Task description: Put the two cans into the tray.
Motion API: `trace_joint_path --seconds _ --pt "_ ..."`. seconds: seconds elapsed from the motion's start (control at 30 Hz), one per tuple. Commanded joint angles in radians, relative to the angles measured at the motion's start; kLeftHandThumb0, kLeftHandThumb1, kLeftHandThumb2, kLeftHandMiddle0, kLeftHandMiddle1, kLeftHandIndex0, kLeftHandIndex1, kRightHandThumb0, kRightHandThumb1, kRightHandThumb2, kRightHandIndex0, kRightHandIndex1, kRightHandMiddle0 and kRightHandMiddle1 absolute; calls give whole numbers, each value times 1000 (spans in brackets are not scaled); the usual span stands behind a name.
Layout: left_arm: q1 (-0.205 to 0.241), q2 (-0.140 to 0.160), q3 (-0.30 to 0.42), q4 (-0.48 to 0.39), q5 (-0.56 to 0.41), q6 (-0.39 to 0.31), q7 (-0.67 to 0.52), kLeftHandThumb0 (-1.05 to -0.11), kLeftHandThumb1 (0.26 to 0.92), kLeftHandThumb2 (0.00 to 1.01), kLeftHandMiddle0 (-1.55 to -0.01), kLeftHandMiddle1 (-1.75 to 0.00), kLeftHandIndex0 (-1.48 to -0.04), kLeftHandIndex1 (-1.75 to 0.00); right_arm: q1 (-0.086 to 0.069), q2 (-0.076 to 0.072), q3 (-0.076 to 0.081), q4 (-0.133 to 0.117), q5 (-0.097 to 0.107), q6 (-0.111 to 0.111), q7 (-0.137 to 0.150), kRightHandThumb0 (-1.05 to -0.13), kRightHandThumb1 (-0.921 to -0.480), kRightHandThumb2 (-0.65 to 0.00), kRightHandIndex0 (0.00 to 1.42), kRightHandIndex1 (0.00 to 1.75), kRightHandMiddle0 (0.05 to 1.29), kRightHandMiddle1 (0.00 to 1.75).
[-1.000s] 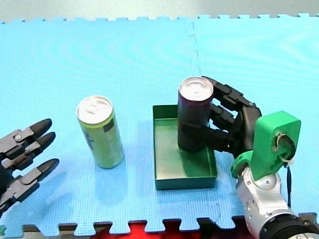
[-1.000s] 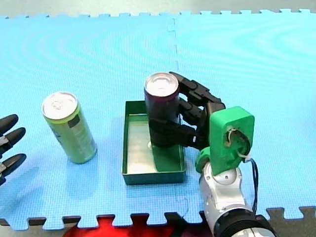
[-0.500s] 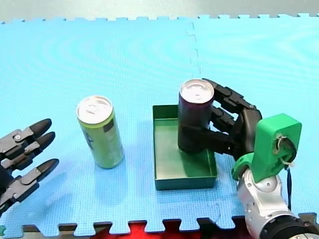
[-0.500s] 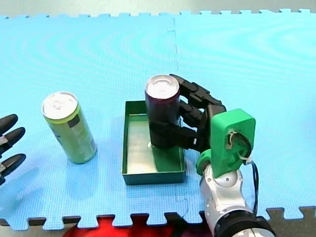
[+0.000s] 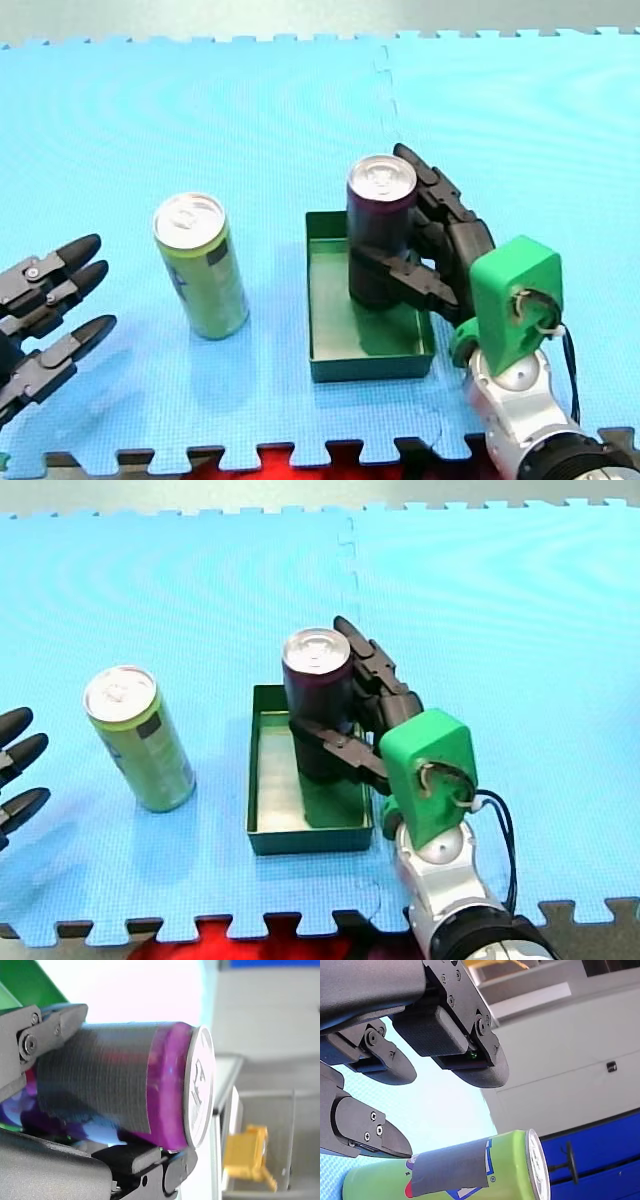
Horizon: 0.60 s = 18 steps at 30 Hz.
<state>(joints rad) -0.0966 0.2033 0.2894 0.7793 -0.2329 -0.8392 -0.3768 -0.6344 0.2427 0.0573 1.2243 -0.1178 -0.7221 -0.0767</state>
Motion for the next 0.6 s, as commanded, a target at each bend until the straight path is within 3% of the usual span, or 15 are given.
trace_joint_path --seconds 0.0,0.27,0.57 --pt "1 6 -1 -2 2 1 5 -1048 841 1 -729 -6 -768 -3 -21 23 8 2 -14 -9 -18 -1048 -921 -44 167 0 188 0" --pt "-2 6 -1 6 -1 0 2 -1048 843 2 -733 -6 -770 -4 -17 21 16 1 -34 -19 -35 -1048 -921 -46 118 0 154 0" --pt "-1 4 -2 2 -1 1 4 -1048 845 2 -733 -5 -771 -3 -18 17 16 0 -35 -17 -24 -1048 -920 -36 88 0 132 0"
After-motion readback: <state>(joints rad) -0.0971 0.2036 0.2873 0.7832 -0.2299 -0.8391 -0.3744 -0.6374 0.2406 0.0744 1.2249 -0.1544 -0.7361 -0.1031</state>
